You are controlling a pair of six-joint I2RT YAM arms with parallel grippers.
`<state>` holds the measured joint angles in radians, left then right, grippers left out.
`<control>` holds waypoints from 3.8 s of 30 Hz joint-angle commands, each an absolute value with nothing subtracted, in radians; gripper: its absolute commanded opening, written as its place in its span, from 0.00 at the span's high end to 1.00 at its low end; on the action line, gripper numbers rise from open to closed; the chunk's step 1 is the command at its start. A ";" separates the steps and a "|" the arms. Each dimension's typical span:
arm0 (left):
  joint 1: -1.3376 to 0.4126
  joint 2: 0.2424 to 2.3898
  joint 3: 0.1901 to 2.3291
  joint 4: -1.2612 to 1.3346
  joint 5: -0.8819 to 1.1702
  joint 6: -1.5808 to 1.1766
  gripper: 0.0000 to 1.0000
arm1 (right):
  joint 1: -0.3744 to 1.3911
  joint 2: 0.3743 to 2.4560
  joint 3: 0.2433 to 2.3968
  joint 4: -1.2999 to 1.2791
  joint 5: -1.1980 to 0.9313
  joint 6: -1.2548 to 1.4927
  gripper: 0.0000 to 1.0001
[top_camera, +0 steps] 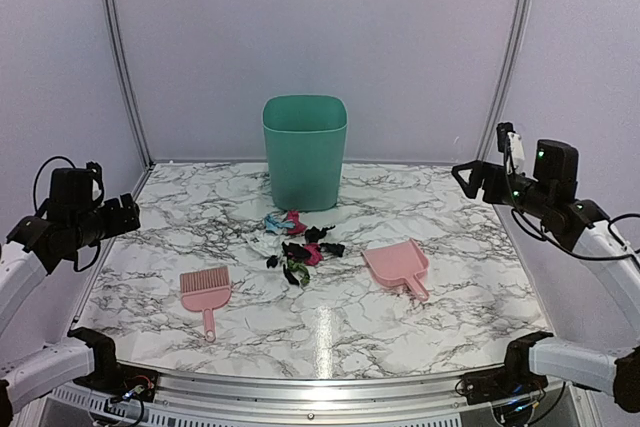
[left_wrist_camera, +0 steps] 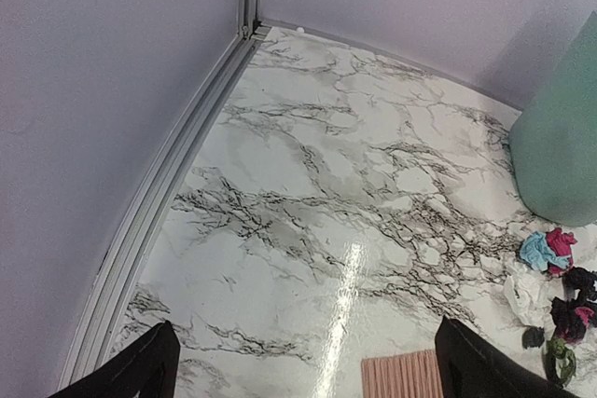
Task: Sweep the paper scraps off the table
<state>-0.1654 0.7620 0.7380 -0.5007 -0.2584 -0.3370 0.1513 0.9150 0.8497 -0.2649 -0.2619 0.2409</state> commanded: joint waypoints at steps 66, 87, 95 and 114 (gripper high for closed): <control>-0.507 1.044 0.849 -0.776 -0.257 -0.634 0.20 | 0.800 1.344 1.007 -0.775 0.366 0.509 0.09; -0.945 1.307 0.698 -0.603 -0.262 -1.061 0.34 | 0.824 1.206 0.933 -0.575 0.405 0.593 0.10; -1.006 1.447 0.702 -0.571 -0.270 -1.126 0.49 | 0.824 1.168 0.884 -0.544 0.394 0.600 0.10; -1.042 1.359 0.718 -0.458 -0.318 -1.067 0.96 | 0.824 1.136 0.854 -0.406 0.223 0.531 0.10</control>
<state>-1.0237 1.4307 0.6830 -0.4919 -0.2977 -1.1458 0.8154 1.1763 0.8436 -0.4889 0.3119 0.5671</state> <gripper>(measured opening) 0.195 0.899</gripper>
